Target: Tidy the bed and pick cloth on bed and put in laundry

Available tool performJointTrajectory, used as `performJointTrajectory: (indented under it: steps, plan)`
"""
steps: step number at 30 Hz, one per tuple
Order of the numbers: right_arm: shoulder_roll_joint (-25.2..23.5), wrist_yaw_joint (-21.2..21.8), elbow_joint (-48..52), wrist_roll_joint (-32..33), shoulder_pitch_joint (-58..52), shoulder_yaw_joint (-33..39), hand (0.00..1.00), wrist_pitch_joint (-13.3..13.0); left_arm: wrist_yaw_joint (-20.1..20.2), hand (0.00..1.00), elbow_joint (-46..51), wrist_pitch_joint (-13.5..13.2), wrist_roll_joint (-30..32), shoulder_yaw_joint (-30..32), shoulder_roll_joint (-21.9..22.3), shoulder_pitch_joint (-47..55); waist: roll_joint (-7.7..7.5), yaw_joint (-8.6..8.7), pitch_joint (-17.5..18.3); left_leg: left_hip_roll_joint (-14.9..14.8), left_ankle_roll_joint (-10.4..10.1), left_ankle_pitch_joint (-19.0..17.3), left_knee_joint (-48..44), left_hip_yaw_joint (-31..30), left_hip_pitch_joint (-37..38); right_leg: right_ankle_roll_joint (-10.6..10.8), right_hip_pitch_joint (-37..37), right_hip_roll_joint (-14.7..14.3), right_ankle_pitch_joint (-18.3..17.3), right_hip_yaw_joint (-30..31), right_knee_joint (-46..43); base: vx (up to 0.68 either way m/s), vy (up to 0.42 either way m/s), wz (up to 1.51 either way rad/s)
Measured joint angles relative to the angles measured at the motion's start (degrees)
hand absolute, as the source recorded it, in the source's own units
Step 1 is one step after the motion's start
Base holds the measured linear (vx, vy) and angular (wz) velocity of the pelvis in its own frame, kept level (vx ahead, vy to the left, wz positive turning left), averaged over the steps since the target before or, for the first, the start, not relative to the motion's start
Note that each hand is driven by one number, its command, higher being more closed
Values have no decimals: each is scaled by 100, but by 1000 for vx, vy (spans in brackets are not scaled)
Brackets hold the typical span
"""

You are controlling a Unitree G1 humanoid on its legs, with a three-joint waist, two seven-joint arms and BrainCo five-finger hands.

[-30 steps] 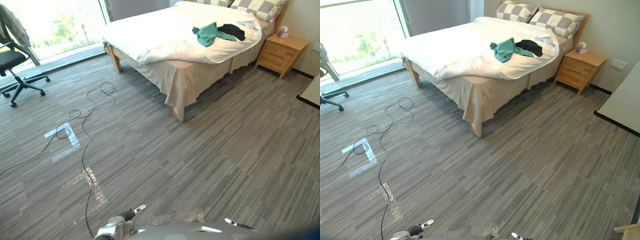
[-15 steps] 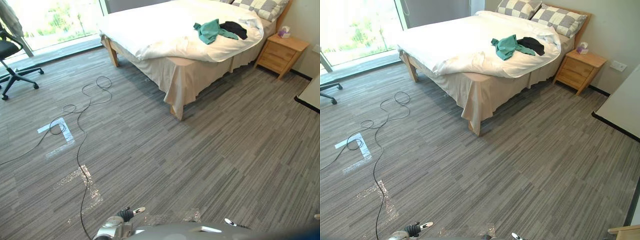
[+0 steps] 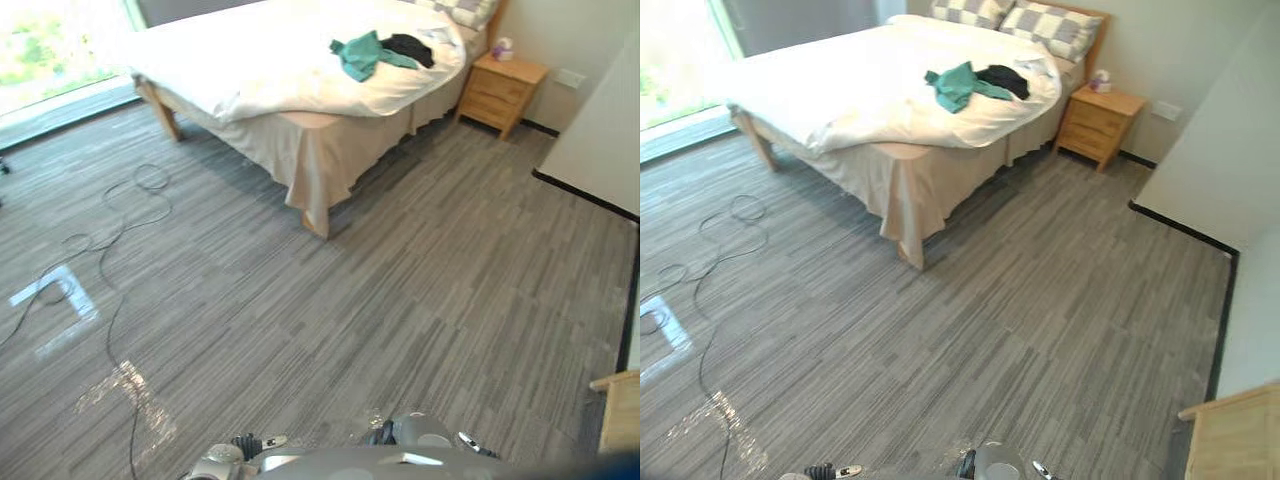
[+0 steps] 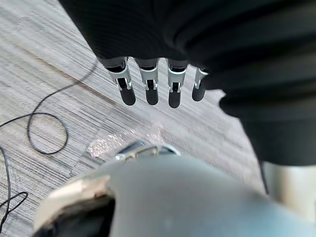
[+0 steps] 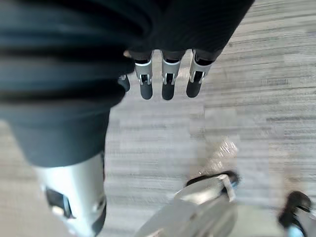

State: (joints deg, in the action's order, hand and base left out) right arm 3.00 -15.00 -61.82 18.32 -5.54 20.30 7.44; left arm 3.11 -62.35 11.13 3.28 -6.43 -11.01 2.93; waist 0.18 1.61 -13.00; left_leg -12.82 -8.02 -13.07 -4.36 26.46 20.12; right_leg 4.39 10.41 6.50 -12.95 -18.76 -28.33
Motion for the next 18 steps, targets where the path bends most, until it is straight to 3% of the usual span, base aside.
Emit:
performJointTrajectory:
  steps: [1, 2, 5, 6, 9, 10, 11, 12, 14, 15, 16, 18]
  plan:
    - [-29, 17, 0, -9, -29, 2, 0, -7, 82, 0, -18, -57, 65, 10, -93, 23, -130, 15, 5, -61, -185, -44, 8, 135, 163, 40, 137, 160, 347, 105, 378, 460, -395, -49]
    - [-12, 50, -10, -47, -93, 29, 0, -28, 69, 0, -94, -74, 91, 27, -118, 19, -193, 56, -9, -144, -334, -125, -7, 256, 403, -325, 224, 276, 720, 6, 198, 405, -344, -45]
    - [-1, 111, 1, -63, -58, 310, 0, -121, 78, 0, -240, -132, 189, 12, -46, -139, -90, 187, 38, -385, -107, 116, -369, 192, 469, -661, 564, 145, -220, 53, -846, 437, -347, -34]
    - [10, 121, -2, -64, -43, 377, 0, -128, 76, 0, -235, -140, 188, 9, -8, -156, -34, 212, 33, -453, -65, 165, -534, 96, 424, -688, 562, 101, -350, 55, -915, 390, -342, -30]
    - [103, 161, -99, -244, 42, 477, 0, -149, 51, 0, -189, -192, 37, 0, 204, -205, 282, 237, 136, -823, 371, 436, -2225, -464, -152, -909, 262, -404, -647, 207, -651, 446, -292, -43]
    - [197, 207, -131, -351, 149, 315, 0, -164, 32, 0, -179, -224, -85, 39, 305, -208, 498, 233, 121, -800, 313, 291, -3540, -1034, -663, -1108, -89, -720, -654, 273, -223, 351, -134, -44]
    - [275, 271, -227, -569, 252, 201, 0, -177, -60, 0, -115, -290, -348, 99, 326, -174, 581, 206, 68, -654, 333, 44, -4458, -1300, -1032, -1245, -387, -933, -575, 394, 106, 473, -121, -64]
    - [390, 391, -364, -915, 412, -56, 0, -156, -241, 0, 90, -347, -662, 229, 302, -99, 550, 120, -27, -278, 426, -321, -5366, -1481, -1618, -1350, -943, -1103, -500, 578, 610, 356, -58, -58]
    - [435, 475, -395, -1105, 486, -112, 0, -160, -360, 0, 244, -425, -758, 302, 272, -32, 478, 18, -50, 42, 582, -522, -5448, -1392, -2024, -1269, -1329, -1104, -370, 697, 931, 315, -34, -59]
    - [445, 575, -384, -1187, 625, -87, 0, -163, -430, 0, 409, -585, -936, 320, 263, 60, 401, -187, -69, 331, 741, -685, -4978, -1226, -2524, -1193, -1661, -1069, -325, 913, 1226, 363, 20, -60]
    - [448, 583, -381, -1188, 643, -84, 0, -164, -435, 0, 422, -593, -948, 324, 263, 65, 401, -203, -74, 349, 754, -697, -4919, -1215, -2569, -1190, -1688, -1068, -323, 934, 1251, 458, 63, -84]
    - [407, 638, -320, -1230, 922, -24, 0, -173, -433, 0, 485, -799, -975, 521, 276, 117, 230, -293, -183, 826, 738, -536, -2802, -1109, -3137, -961, -2226, -677, -331, 1075, 1668, 476, 104, -51]
